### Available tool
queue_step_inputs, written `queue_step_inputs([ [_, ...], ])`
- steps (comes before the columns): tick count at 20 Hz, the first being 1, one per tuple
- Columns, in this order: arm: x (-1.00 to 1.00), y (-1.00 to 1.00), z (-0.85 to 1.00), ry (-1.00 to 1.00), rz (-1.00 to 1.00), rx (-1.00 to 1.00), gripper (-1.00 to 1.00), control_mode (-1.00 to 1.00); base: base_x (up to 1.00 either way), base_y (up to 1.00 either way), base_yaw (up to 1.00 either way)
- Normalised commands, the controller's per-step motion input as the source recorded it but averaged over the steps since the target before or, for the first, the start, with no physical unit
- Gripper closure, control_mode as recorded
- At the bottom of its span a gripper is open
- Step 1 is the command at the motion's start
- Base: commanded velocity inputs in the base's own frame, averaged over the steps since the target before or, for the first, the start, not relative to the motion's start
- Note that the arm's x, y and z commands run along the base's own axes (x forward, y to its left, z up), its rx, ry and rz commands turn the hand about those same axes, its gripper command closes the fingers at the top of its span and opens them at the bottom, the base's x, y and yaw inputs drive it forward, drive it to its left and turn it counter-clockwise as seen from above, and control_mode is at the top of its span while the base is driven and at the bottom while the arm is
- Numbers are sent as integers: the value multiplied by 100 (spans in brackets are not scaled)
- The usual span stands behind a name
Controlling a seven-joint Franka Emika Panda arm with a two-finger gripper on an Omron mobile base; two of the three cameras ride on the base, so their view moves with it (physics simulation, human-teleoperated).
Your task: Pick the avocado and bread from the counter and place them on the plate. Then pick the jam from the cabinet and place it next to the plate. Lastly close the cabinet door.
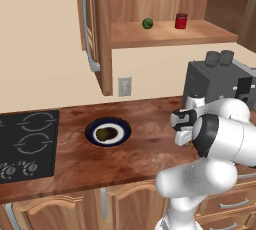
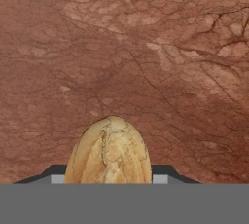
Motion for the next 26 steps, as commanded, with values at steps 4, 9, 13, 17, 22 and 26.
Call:
queue_step_inputs([
  [4,-3,0,-4,0,3,0,100,-100,0,0,0],
  [9,-12,0,1,0,4,0,100,-100,0,0,0],
  [13,-28,0,20,-3,2,0,100,-100,0,0,0],
  [17,-33,0,43,-5,2,0,100,-100,0,0,0],
  [22,-31,8,53,-4,2,0,100,-100,0,0,0],
  [26,-29,31,55,-5,2,0,100,-100,0,0,0],
])
